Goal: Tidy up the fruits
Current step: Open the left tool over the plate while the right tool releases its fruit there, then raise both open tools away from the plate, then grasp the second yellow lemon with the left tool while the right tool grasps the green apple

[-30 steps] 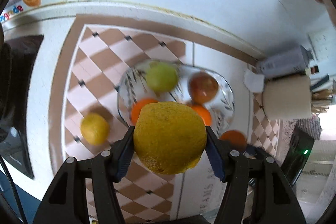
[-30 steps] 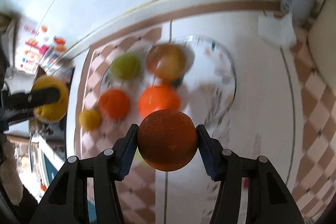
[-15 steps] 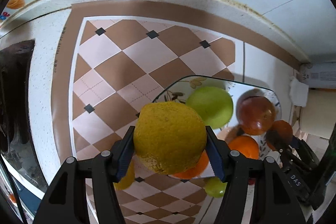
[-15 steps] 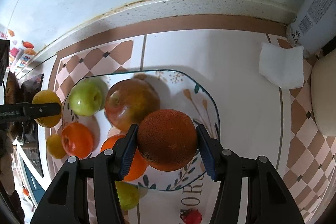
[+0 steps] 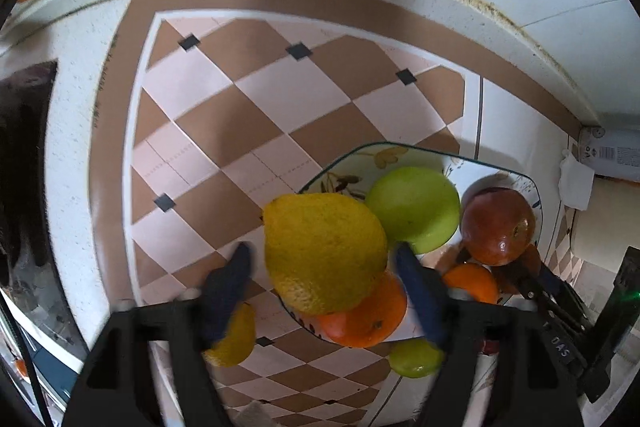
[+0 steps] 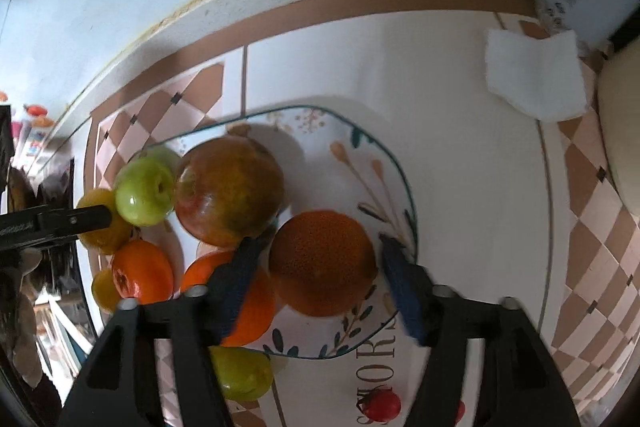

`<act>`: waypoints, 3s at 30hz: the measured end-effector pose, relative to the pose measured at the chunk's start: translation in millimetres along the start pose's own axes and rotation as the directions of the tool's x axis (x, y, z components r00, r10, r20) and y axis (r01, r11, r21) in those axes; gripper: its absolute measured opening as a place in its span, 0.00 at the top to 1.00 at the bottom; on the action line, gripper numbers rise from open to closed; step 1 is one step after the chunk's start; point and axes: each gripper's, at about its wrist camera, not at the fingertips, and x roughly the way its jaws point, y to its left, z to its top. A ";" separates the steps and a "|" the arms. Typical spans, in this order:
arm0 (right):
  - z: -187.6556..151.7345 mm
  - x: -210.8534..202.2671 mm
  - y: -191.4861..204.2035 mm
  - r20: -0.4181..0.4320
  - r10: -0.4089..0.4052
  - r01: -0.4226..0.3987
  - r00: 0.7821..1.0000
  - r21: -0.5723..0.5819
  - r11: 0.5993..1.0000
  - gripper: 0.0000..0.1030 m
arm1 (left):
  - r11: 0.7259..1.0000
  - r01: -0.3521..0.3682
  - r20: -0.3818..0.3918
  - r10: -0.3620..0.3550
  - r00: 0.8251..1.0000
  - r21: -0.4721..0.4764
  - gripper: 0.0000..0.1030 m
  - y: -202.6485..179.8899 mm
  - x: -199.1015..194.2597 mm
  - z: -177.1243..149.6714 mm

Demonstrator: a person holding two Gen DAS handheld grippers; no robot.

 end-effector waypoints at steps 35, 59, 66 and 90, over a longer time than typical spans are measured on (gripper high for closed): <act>-128.9 -152.1 53.2 0.244 -0.108 0.143 0.964 -0.131 0.981 0.12 | 0.991 -0.066 0.342 0.022 0.939 0.117 0.12 -23.6 -110.6 -184.0; -214.5 -256.0 56.6 0.375 -0.013 0.066 0.927 -0.128 0.990 0.12 | 0.979 -0.138 0.570 0.029 0.821 0.149 0.12 -39.0 -178.3 -287.5; -212.5 -248.7 51.4 0.357 -0.005 0.049 0.934 -0.114 0.992 0.11 | 0.980 -0.126 0.536 0.025 0.844 0.152 0.12 -44.3 -164.5 -282.8; -135.3 19.3 57.0 0.033 0.085 -0.085 0.996 -0.024 0.996 0.17 | 0.972 -0.153 0.302 0.203 0.931 -0.181 0.03 86.9 -54.2 -155.9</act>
